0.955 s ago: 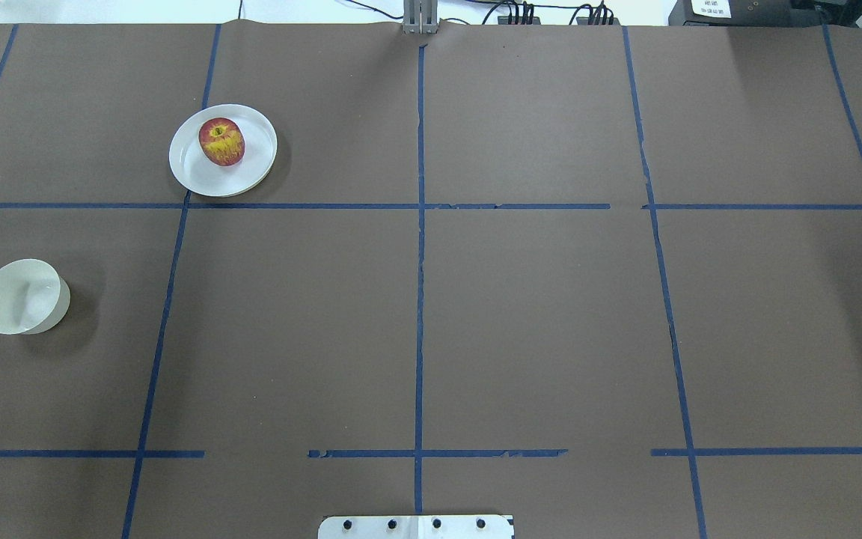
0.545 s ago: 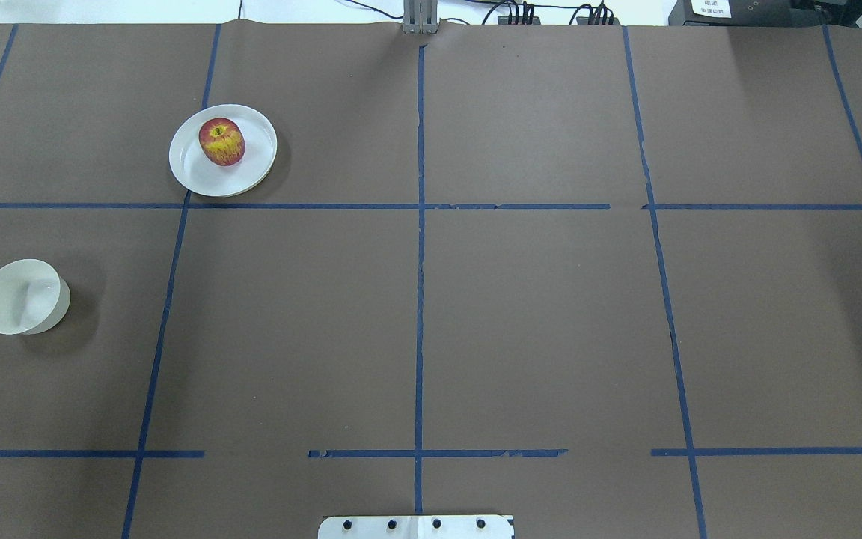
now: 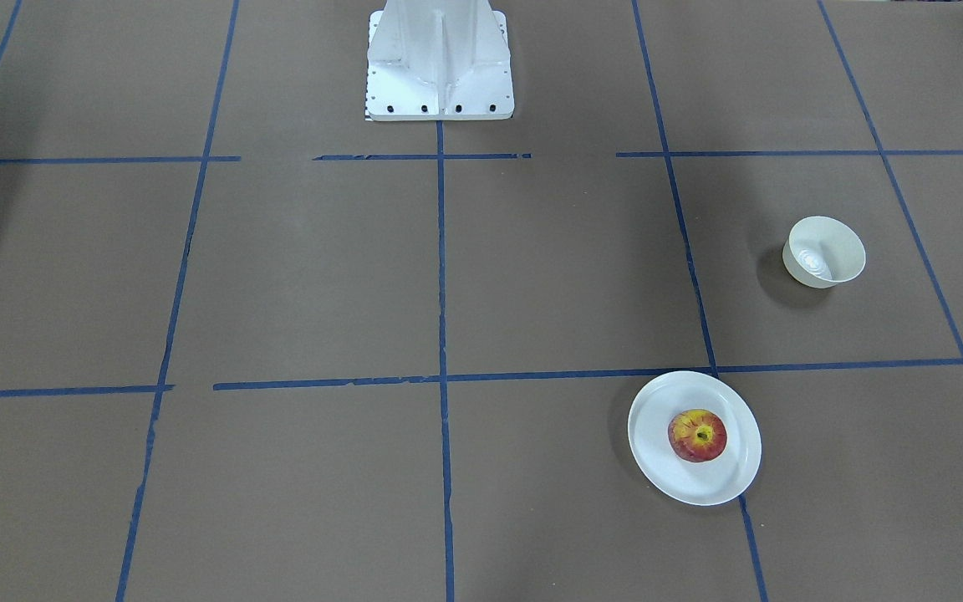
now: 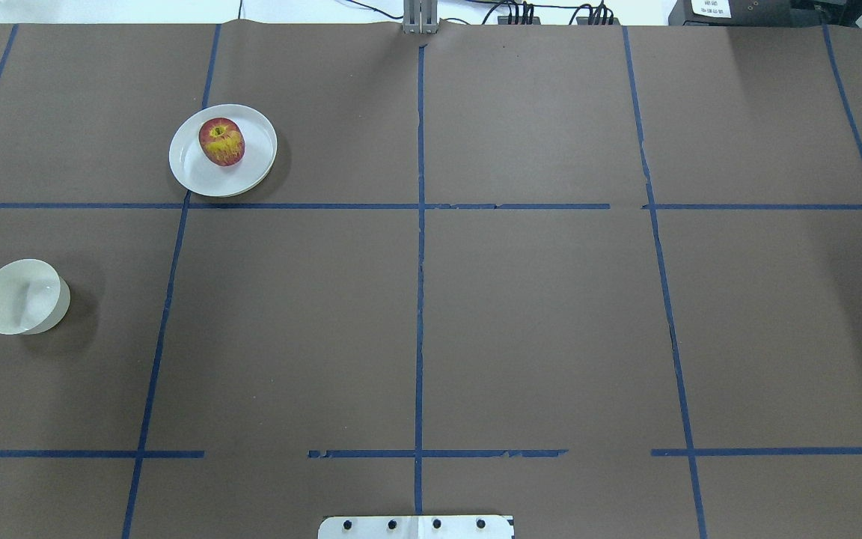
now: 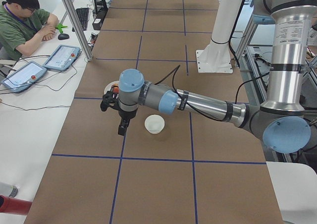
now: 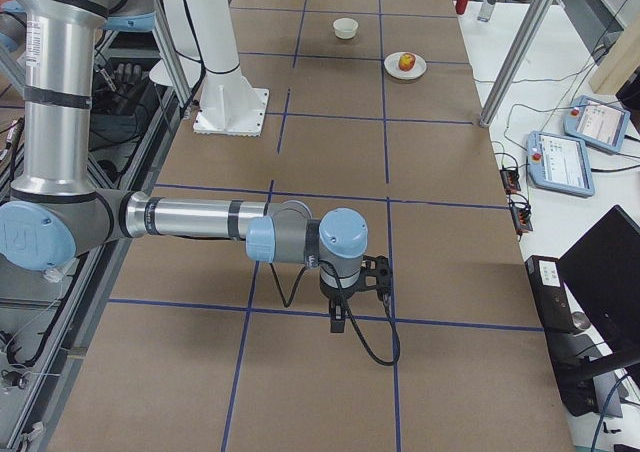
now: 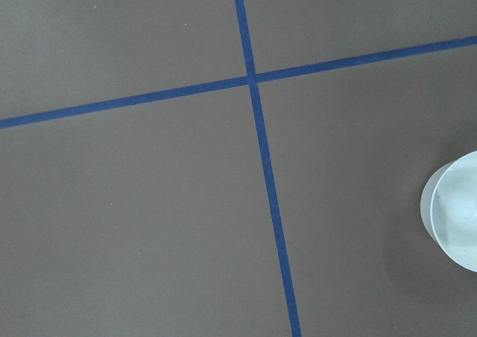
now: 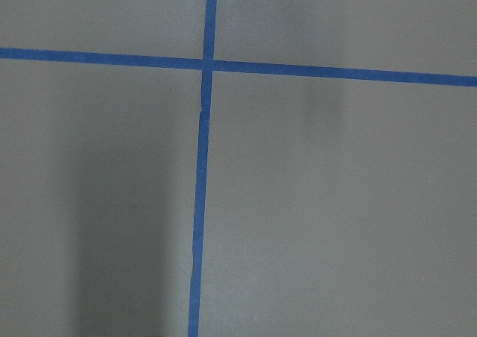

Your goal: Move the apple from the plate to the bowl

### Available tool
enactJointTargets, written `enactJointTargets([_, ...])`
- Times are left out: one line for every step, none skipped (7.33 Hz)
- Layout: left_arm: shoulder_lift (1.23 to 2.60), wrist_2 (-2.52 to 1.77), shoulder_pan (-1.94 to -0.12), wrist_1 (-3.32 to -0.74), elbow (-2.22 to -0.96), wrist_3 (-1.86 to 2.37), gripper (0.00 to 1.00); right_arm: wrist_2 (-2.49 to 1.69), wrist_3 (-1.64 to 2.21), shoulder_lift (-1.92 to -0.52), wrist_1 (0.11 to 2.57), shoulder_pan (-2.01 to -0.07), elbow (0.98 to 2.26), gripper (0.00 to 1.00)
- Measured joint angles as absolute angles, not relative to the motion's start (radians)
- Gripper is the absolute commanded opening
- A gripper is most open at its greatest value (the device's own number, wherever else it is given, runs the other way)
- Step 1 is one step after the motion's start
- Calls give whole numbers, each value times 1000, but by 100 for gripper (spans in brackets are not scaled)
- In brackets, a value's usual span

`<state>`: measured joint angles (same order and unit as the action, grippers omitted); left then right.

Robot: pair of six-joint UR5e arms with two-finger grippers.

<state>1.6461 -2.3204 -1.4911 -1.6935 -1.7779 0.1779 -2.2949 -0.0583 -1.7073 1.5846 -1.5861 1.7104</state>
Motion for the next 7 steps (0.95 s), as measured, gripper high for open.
enactJointTargets([1720,-2289,-1413,-1695,-1767,301,100,-2295,-58,-1707,1585,-1586,1710,100])
enactJointTargets([1802,-2269,-1328,-1695,-1744,438,100,-2295,-58,-1707,1585,-1586,1710,100])
enactJointTargets([1893,-2256,-1244,-1695,-1700,568,100,-2295,-58,-1707,1585,-1586,1710,100])
enactJointTargets([1982,-2224,-1166,-1697,-1637,686,100,-2295,-58,-1707,1585,-1586,1710,100])
enactJointTargets([2051,-2179,-1109,-1700,-1574,769,100,-2295,-58,-1707,1585,-1586,1710,100])
enactJointTargets([2095,-2149,-1067,-1705,-1521,819,100,-2295,-58,-1707,1585,-1586,1710,100])
enactJointTargets([2126,-2131,-1037,-1727,-1469,853,100,-2295,-58,-1707,1585,-1586,1710,100])
